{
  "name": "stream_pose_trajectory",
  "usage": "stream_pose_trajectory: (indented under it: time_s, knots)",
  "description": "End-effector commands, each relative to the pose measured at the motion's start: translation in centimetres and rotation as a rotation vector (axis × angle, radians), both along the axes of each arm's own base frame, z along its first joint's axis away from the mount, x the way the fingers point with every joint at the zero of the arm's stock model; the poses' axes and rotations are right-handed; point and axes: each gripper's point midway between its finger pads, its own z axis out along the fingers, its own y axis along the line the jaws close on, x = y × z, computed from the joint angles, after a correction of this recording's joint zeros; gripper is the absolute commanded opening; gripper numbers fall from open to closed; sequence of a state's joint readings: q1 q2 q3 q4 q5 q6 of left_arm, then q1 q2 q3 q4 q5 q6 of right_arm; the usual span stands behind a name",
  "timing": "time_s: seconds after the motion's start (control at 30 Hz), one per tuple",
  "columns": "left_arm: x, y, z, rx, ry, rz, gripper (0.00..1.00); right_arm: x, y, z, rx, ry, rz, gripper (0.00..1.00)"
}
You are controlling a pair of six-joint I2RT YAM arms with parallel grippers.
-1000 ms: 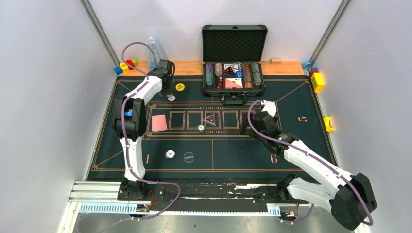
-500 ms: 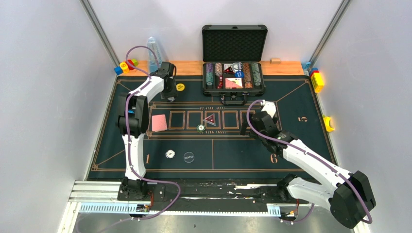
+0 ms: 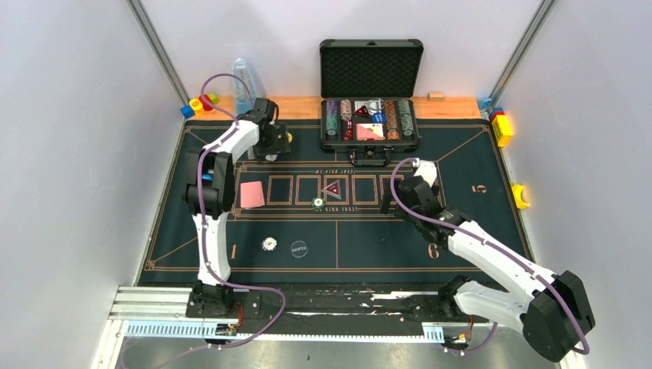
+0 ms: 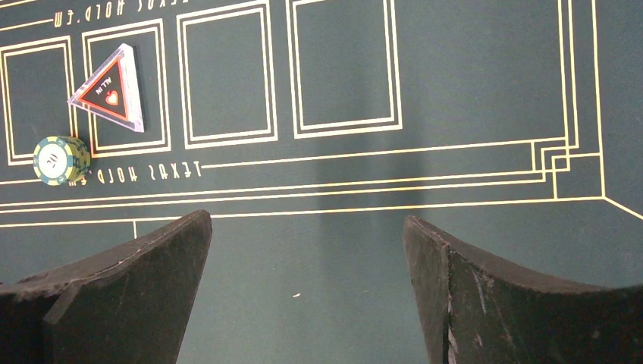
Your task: Distribute texas hold em gaming equipment
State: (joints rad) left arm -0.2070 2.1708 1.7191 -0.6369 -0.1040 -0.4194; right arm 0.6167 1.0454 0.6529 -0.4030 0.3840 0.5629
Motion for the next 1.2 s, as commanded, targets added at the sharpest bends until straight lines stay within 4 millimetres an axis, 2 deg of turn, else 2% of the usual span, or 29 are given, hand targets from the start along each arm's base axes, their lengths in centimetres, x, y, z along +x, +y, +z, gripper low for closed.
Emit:
stream_pose_trajectory:
  time_s: [0.0, 0.1, 0.13, 0.17, 0.2, 0.23, 0.3, 0.37, 0.5, 0.63, 0.73, 0.9, 1.0, 1.17]
  knots:
    - [-1.4, -1.1, 8.0, -0.065, -0.142, -0.039, 1.0, 0.4, 0.0, 1.4, 0.02, -0.053, 0.001, 1.0]
    - [-4.2, -3.3, 9.7, -0.091, -0.182, -0.108, 1.0, 0.4, 0.0, 1.5, 0.025, -0.058, 0.003, 1.0]
    - [-6.3, -4.7, 9.9, -0.099, -0.182, -0.16, 1.0, 0.4, 0.1, 1.5, 0.025, -0.057, 0.005, 1.0]
    - [-7.1, -6.0, 10.1, -0.117, -0.192, -0.201, 1.0, 0.4, 0.1, 1.5, 0.026, -0.056, 0.007, 1.0]
    - [-9.4, -7.7, 9.7, -0.119, -0.179, -0.263, 1.0, 0.4, 0.2, 1.5, 0.028, -0.054, 0.01, 1.0]
    - [-10.4, -8.5, 9.4, -0.12, -0.173, -0.295, 1.0, 0.3, 0.3, 1.4, 0.03, -0.052, 0.014, 1.0]
    - [-13.9, -12.2, 8.2, -0.133, -0.13, -0.414, 1.0, 0.3, 0.4, 1.4, 0.033, -0.047, 0.02, 1.0]
    - [-16.0, -14.0, 6.7, -0.123, -0.074, -0.472, 1.0, 0.3, 0.5, 1.4, 0.036, -0.046, 0.021, 1.0]
    - [-16.9, -15.1, 4.2, -0.016, -0.013, -0.496, 1.0, 0.2, 0.6, 1.4, 0.043, -0.045, 0.027, 1.0]
    - [-16.9, -16.0, 3.3, -0.004, 0.018, -0.501, 1.0, 0.2, 0.6, 1.4, 0.043, -0.045, 0.027, 1.0]
    - [-16.8, -15.5, 2.7, 0.031, 0.025, -0.482, 0.99, 0.2, 0.6, 1.2, 0.041, -0.042, 0.027, 1.0]
    - [-17.1, -15.7, 1.6, 0.027, 0.057, -0.482, 0.93, 0.3, 0.7, 1.0, 0.036, -0.033, 0.029, 1.0]
    - [-17.0, -15.9, 1.3, 0.024, 0.064, -0.482, 0.86, 0.3, 0.7, 1.0, 0.037, -0.033, 0.03, 1.0]
    - [-16.6, -16.4, 0.9, 0.019, 0.067, -0.491, 0.84, 0.3, 0.7, 1.0, 0.038, -0.034, 0.03, 1.0]
